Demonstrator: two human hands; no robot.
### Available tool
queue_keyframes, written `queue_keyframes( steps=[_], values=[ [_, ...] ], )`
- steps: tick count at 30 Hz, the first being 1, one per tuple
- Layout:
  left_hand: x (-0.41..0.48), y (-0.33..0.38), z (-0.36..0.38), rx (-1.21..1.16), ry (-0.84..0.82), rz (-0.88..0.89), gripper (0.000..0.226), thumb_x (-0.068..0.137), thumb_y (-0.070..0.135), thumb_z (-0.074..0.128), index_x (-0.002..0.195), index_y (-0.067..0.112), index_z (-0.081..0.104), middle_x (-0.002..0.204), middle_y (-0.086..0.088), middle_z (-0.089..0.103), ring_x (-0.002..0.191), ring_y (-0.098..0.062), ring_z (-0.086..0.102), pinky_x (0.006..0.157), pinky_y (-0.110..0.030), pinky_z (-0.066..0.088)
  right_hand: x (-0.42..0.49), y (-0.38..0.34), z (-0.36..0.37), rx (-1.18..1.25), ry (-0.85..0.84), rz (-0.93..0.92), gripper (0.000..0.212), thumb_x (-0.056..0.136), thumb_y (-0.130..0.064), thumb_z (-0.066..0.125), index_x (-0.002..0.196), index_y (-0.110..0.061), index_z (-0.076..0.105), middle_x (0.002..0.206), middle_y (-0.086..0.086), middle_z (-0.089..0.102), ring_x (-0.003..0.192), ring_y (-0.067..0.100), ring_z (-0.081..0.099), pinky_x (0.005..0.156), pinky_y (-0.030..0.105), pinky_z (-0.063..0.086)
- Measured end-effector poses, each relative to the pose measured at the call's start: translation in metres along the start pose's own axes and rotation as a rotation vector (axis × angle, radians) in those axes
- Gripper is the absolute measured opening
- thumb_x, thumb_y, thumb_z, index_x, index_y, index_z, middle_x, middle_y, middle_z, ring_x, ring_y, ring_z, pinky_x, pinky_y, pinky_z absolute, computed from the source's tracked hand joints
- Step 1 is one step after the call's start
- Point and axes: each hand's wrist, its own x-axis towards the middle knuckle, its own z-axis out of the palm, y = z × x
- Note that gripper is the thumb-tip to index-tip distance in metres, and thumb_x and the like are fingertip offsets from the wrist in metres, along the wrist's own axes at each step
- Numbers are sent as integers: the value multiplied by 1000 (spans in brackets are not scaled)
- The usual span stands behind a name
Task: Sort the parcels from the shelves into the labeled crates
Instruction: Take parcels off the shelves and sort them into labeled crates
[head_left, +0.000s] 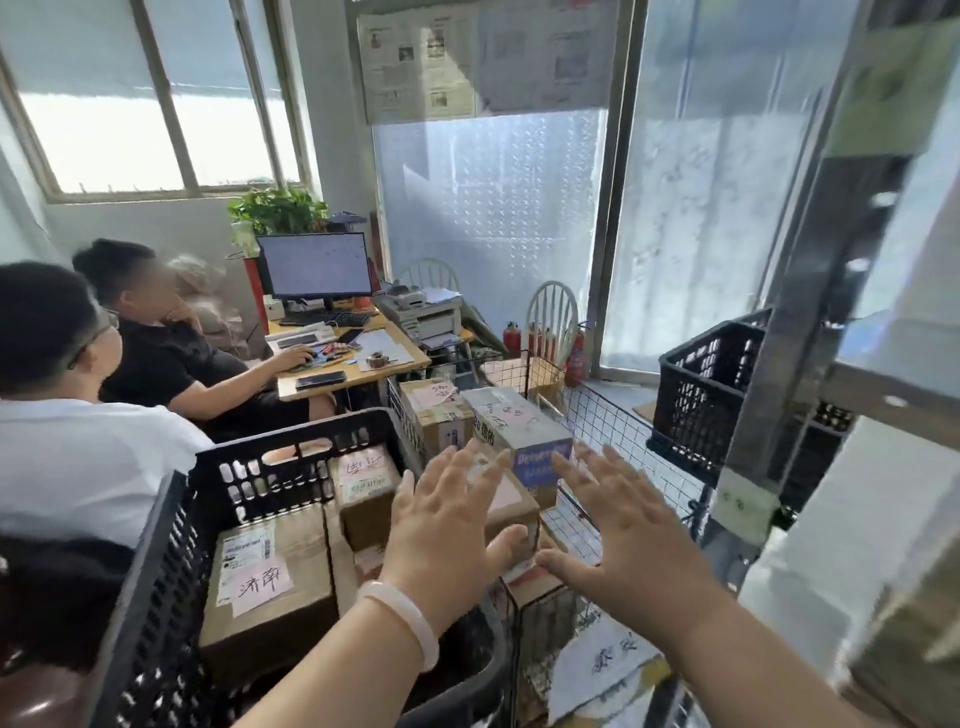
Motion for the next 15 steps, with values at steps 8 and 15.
queue_keyframes(
  steps=[8,15],
  values=[
    [-58,61,0,-93,74,313,77,89,72,37,151,48,0,164,8,9,150,-19,5,120,-48,6,-138,-10,-29,-143,172,282,92,73,-87,27,143,-53,-21,158,-18,-12,146,6,-17,121,36,-6],
    [-129,164,9,-194,13,647,76,90,68,38,153,45,3,165,5,10,150,-20,6,121,-48,6,-288,-10,-76,-262,233,613,94,76,-83,42,152,-46,1,163,-10,3,150,12,-7,119,35,-5]
  ],
)
